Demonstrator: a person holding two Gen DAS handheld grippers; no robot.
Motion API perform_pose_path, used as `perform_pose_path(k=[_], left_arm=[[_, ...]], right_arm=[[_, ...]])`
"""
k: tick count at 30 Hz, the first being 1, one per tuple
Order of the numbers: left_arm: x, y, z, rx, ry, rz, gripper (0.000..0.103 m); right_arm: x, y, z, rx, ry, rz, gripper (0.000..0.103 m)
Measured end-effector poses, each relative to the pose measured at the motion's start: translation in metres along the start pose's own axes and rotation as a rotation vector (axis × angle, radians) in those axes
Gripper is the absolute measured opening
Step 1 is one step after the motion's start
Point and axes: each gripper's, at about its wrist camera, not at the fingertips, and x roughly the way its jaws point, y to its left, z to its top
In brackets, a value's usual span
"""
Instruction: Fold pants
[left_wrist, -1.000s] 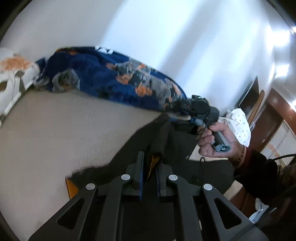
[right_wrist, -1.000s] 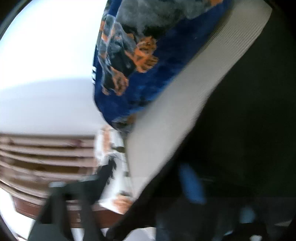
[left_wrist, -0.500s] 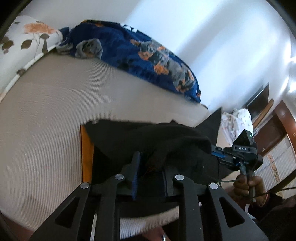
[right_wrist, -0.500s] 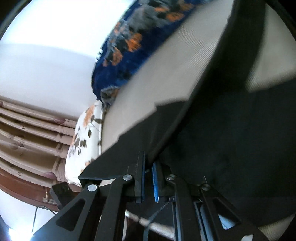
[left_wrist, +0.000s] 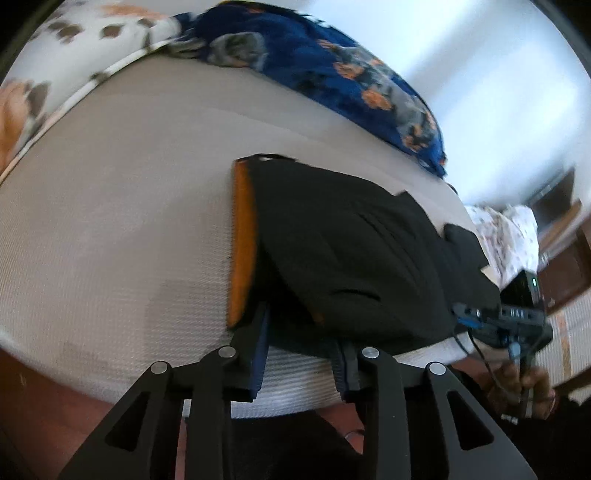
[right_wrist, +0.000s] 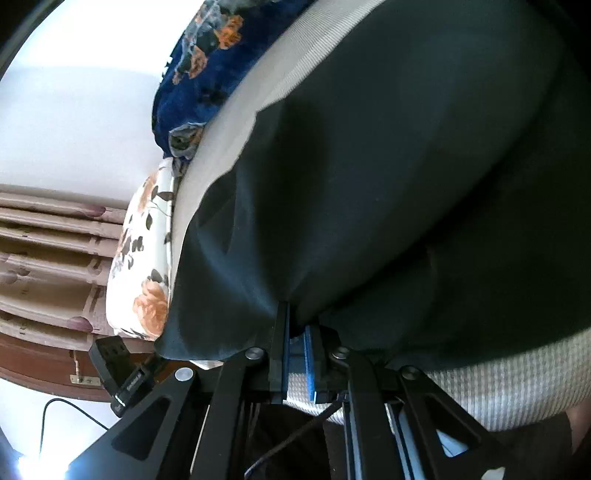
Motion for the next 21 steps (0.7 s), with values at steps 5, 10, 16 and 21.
perform_pose_path(k=[5, 10, 16, 21], left_arm=[[-0.023, 0.021, 0.002, -0.085, -0.047, 0.086, 0.031], [-0.060, -0.027, 0.015, 0.039, -0.148, 0.155, 0.031], [0.029, -0.097, 0.011, 0.132, 0.126, 0.062, 0.034], [0.063, -0.080, 0.000, 0.053, 0.149, 0.037, 0.033]], right_arm=[[0.004, -0.005, -0.007, 0.006, 0.012, -0.011, 0.008], [0.009, -0.003, -0.007, 0.004, 0.021, -0.004, 0.009], [0.013, -0.008, -0.006, 0.029, 0.028, 0.027, 0.008], [0.005, -0.019, -0.003, 0.024, 0.025, 0.091, 0.011]])
